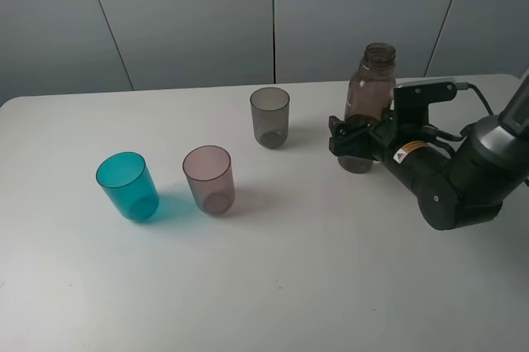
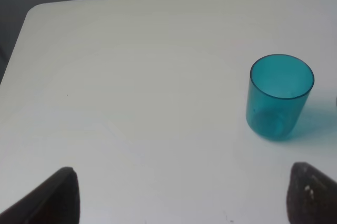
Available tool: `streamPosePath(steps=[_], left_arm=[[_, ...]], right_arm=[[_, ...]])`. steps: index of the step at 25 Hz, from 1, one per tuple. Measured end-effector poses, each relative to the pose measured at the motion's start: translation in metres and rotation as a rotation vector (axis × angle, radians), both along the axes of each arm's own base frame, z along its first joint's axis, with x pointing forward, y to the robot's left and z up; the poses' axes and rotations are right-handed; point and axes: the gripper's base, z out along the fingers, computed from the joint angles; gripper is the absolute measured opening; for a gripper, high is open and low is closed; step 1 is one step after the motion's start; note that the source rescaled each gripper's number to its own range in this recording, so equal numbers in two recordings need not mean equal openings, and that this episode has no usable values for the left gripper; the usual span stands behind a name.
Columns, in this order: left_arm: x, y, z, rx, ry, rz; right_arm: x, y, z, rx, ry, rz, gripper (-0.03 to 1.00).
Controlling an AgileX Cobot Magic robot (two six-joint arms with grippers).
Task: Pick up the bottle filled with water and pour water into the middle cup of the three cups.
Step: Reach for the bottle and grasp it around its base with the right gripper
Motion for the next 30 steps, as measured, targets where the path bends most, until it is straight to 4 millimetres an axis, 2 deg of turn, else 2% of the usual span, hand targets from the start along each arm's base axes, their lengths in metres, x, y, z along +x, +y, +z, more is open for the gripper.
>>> streamPosePath(steps=[9, 23, 30], left_arm=[[0.0, 0.0, 0.0, 0.0, 0.0, 0.0], [0.0, 0.0, 0.0, 0.0, 0.0, 0.0], [0.0, 0.0, 0.0, 0.0, 0.0, 0.0]], right_arm=[[0.0042, 0.0011, -0.0066, 0.02, 0.012, -0.016, 1.0], [0.0044, -0.0002, -0.0066, 0.034, 0.015, -0.035, 1.0], [0.0055, 0.0003, -0.0004, 0.054, 0.0, -0.038, 1.0]])
